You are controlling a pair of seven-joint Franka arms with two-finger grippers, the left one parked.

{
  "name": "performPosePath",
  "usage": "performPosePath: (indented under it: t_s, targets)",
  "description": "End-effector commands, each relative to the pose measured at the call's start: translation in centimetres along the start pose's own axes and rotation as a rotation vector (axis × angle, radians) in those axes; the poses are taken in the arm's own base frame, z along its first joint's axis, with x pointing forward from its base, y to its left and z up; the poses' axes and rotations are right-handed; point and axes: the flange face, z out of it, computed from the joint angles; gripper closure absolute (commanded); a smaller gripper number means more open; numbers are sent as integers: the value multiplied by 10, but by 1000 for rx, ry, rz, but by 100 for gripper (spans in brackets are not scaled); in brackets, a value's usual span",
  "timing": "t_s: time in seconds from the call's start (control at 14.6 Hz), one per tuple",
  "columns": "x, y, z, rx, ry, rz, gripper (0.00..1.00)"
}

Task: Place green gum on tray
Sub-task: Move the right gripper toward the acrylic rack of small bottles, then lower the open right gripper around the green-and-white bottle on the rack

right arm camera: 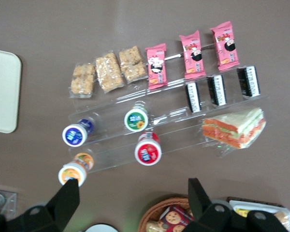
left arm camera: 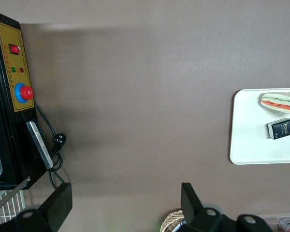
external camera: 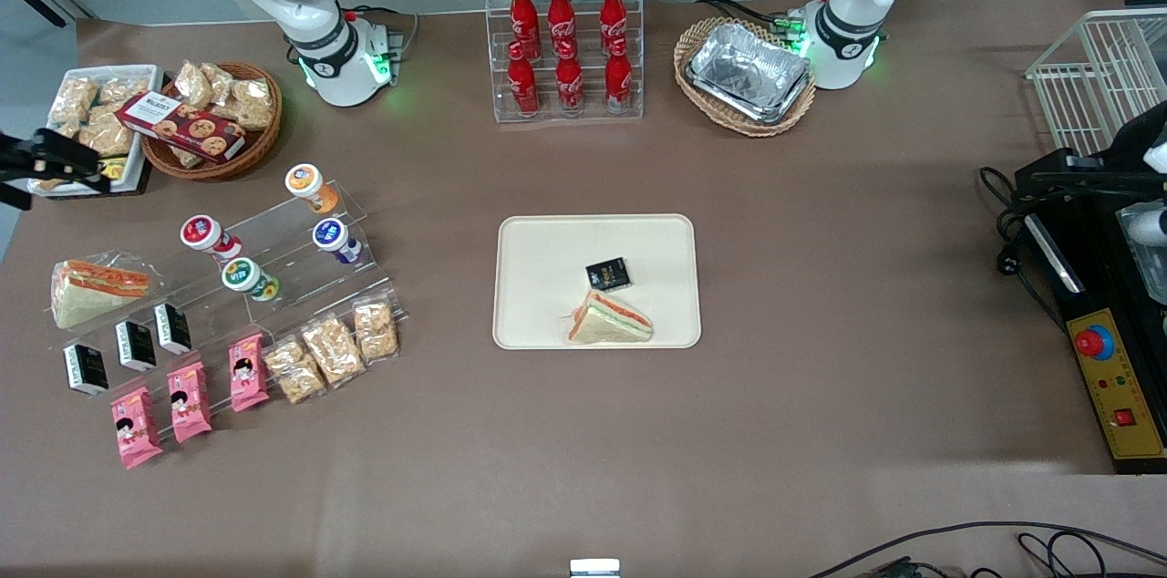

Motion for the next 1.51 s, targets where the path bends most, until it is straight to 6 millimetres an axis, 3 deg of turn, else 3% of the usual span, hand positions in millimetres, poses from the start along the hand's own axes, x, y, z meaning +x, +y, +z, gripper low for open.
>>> performPosePath:
  t_s: [0.0,0.21,0.48,0.69,0.89,1.1,1.31,1.44]
  targets:
    - [1,11,2,-1,18,-41,0]
    - [4,11,14,8,-5,-45,0]
    - [15,9,67,8,-6,-57,0]
    - [26,0,124,4,4,-77,0]
    - [24,-1,191,-3,21,-71,0]
    - [27,-1,245,34,14,-47,0]
    - [24,-6,289,37,16,-53,0]
    - [21,-7,303,35,17,-53,1]
